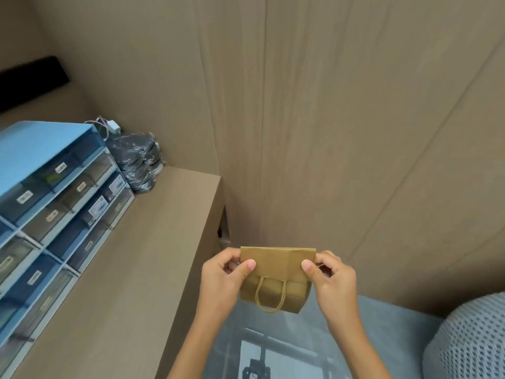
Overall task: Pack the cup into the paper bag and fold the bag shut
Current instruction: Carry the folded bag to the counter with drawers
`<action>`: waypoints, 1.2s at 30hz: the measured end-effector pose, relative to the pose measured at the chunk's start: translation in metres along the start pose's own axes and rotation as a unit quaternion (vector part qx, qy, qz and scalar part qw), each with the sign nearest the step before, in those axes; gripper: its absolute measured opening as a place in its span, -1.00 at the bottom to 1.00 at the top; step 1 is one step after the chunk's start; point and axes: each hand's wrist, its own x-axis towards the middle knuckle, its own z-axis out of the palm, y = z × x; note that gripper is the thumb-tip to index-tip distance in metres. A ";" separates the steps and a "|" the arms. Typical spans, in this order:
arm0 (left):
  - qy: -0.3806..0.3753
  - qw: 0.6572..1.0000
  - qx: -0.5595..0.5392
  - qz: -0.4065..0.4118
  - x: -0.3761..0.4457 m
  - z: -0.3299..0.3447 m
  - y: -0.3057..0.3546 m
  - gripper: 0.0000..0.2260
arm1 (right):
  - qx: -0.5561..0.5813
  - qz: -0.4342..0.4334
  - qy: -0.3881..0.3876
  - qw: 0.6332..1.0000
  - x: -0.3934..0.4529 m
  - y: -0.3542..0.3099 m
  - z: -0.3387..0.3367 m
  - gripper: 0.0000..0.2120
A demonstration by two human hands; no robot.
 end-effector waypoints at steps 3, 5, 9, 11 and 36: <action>0.058 0.998 -0.019 -0.018 0.040 -0.009 -0.009 -0.92 | 0.015 -0.002 -0.051 0.999 0.052 0.005 0.031 -0.73; 0.107 0.993 -0.034 -0.037 0.061 -0.019 -0.018 -0.92 | 0.019 -0.008 -0.100 0.995 0.085 0.009 0.058 -0.71; 0.233 0.969 -0.038 -0.074 0.086 -0.047 -0.032 -0.86 | 0.020 -0.027 -0.226 0.974 0.143 0.016 0.125 -0.76; 0.303 0.948 -0.042 -0.093 0.088 -0.063 -0.035 -0.87 | 0.018 -0.045 -0.306 0.951 0.162 0.017 0.162 -0.79; 0.628 0.751 -0.015 -0.201 0.019 -0.220 -0.112 -0.78 | 0.014 -0.068 -0.663 0.746 0.096 0.005 0.457 -0.86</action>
